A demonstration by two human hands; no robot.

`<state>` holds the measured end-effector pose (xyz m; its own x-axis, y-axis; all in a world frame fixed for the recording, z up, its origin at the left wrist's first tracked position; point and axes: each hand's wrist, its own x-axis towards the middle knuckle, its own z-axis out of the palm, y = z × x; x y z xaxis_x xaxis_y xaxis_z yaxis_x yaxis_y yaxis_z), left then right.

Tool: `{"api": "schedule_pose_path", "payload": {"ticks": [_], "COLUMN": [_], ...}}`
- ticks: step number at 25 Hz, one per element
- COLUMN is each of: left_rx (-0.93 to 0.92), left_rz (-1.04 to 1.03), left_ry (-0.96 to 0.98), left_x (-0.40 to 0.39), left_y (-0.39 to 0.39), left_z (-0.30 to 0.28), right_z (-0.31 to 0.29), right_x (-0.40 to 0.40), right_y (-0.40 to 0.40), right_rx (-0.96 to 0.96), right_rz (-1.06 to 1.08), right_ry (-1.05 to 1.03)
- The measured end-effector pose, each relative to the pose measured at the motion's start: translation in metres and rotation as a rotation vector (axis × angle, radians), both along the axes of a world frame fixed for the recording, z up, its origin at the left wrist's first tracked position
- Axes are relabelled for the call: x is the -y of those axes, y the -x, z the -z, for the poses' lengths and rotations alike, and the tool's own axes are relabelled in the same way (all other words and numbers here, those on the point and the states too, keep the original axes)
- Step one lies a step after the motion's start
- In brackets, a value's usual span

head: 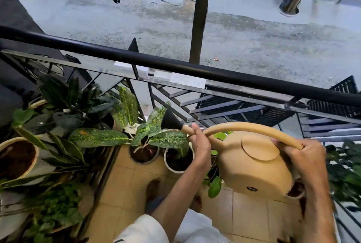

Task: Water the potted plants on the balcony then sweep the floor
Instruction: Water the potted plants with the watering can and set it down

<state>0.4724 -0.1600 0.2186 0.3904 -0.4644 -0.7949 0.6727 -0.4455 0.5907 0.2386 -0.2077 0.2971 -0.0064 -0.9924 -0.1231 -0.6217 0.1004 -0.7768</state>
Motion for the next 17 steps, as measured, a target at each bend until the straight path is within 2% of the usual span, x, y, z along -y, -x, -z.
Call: {"api": "schedule_pose_path", "payload": {"ticks": [6, 17], "left_rx": [-0.044, -0.048], "left_rz": [0.019, -0.023], "left_ry": [-0.025, -0.060], "left_x": [0.005, 0.001], "left_y": [0.055, 0.097], "left_z": [-0.004, 0.009], "right_z": [-0.002, -0.002], "right_x": [0.002, 0.021], "right_y": [0.054, 0.086], "right_rx": [-0.026, -0.025], "right_rz": [0.001, -0.047], "right_ry": [0.001, -0.104]}}
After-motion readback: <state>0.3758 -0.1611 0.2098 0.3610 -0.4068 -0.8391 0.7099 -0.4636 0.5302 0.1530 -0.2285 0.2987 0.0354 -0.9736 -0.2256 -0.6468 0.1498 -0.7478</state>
